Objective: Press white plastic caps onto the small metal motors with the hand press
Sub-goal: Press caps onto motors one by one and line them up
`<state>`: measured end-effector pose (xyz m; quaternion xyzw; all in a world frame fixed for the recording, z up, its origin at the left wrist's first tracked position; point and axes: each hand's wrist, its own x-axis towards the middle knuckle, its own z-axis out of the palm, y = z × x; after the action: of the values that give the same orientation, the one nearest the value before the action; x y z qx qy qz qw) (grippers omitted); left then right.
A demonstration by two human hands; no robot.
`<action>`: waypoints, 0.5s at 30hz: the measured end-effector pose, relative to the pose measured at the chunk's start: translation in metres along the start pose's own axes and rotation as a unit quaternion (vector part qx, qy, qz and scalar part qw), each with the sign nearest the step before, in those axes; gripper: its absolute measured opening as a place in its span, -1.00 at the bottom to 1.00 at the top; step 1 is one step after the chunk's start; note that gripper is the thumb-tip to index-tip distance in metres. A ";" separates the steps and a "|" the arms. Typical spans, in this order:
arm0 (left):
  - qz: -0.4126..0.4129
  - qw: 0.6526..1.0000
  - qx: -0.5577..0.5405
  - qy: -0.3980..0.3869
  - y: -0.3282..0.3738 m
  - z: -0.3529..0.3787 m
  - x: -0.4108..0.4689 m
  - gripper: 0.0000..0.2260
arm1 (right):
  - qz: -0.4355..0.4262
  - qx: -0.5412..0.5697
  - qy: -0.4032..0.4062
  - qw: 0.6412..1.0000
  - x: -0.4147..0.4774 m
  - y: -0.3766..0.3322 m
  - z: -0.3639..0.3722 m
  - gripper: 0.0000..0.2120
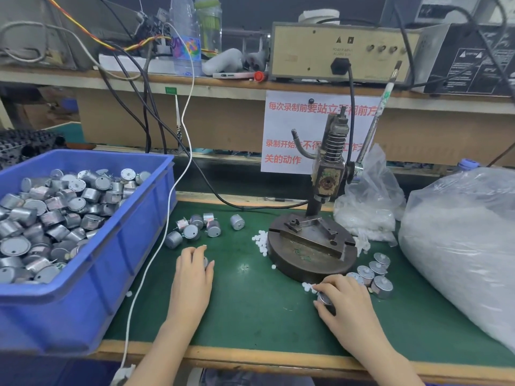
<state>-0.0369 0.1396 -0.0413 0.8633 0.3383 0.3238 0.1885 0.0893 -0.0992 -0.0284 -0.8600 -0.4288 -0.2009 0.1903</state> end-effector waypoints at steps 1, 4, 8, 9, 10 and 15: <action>-0.001 1.000 0.000 -0.001 0.000 0.000 0.000 -0.69 | 0.005 -0.018 0.015 1.000 0.000 -0.002 0.001 -0.61; 0.003 1.000 0.007 -0.002 0.000 0.000 0.000 -0.71 | 0.013 -0.073 0.046 0.996 0.002 -0.011 0.010 -0.62; 0.008 1.000 0.012 -0.003 0.000 0.000 -0.001 -0.73 | -0.003 -0.110 0.062 0.992 0.009 -0.022 0.019 -0.71; 0.008 1.000 0.011 -0.004 0.000 0.000 -0.001 -0.73 | -0.006 -0.118 0.063 0.991 0.010 -0.024 0.021 -0.71; 0.009 1.000 0.011 -0.004 0.000 0.000 0.000 -0.73 | -0.009 -0.123 0.064 0.990 0.010 -0.025 0.023 -0.71; 0.009 1.000 0.015 -0.005 -0.001 0.000 0.000 -0.73 | -0.005 -0.133 0.070 0.989 0.014 -0.024 0.025 -0.70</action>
<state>-0.0372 0.1406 -0.0423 0.8706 0.3342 0.3161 0.1744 0.0823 -0.0640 -0.0390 -0.8590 -0.3885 -0.3170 0.1029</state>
